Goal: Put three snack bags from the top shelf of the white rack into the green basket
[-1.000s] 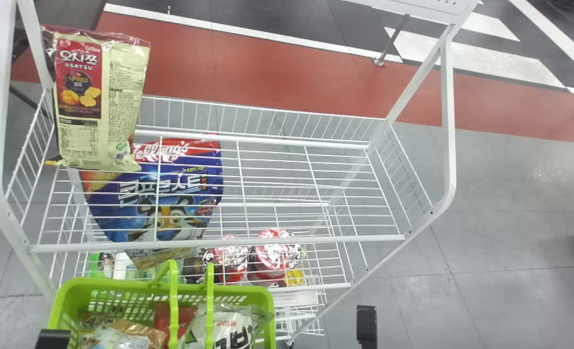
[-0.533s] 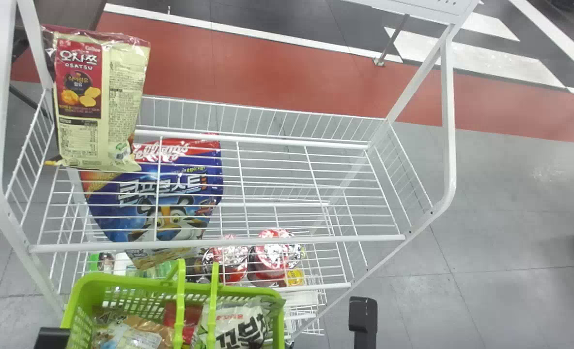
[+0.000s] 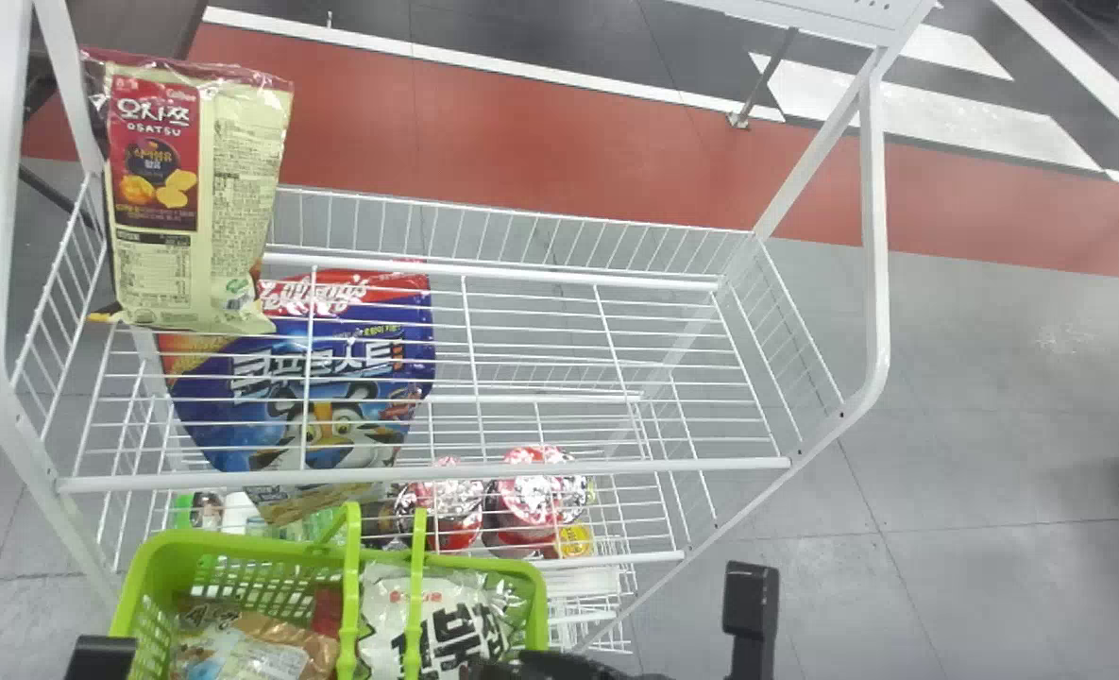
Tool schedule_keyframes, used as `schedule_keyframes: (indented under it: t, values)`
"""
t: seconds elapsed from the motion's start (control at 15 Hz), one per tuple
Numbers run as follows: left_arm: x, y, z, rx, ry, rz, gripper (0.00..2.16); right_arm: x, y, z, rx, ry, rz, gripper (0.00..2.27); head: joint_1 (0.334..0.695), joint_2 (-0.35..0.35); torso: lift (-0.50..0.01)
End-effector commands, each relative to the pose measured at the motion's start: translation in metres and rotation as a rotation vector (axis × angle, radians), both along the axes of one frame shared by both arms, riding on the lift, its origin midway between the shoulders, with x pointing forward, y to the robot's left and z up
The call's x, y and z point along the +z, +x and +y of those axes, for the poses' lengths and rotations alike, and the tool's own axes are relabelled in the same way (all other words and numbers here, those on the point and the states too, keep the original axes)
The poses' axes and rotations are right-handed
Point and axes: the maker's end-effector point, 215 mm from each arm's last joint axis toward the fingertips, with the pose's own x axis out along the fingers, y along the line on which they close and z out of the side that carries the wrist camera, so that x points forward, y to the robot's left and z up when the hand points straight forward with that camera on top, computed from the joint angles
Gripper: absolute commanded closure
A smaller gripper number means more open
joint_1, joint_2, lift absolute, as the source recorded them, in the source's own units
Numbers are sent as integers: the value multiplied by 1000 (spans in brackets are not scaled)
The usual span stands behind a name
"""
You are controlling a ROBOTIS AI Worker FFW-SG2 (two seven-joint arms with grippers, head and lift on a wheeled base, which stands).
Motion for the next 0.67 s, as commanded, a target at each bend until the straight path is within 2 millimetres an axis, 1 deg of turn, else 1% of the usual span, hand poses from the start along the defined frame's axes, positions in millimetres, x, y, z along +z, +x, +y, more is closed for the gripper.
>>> schedule_keyframes:
  t: [0.0, 0.13, 0.2, 0.27, 0.33, 0.47, 0.6]
  values:
    - [0, 0, -1, -1, -1, 0, 2152, 43, 39, -34, -81, -103, -265, 60, 695, -350, 0]
    - [0, 0, -1, 0, -2, 2, 2152, 76, 63, -59, -145, -214, -446, 60, 695, -350, 0]
    - [-1, -2, -2, -3, -2, 5, 2152, 99, 74, -66, -178, -297, -561, 63, 695, -350, 0]
    - [0, -3, -3, -7, -4, 6, 2152, 120, 80, -65, -201, -375, -653, 63, 695, -350, 0]
    - [-1, -4, -4, -9, -3, 7, 2152, 133, 81, -58, -214, -418, -693, 63, 695, -350, 0]
    - [-1, -5, -5, -11, -3, 9, 2152, 145, 83, -41, -256, -482, -700, 63, 695, -350, 0]
    - [-1, -7, -5, -11, -6, 14, 2152, 152, 81, -25, -269, -469, -695, 63, 695, -350, 0]
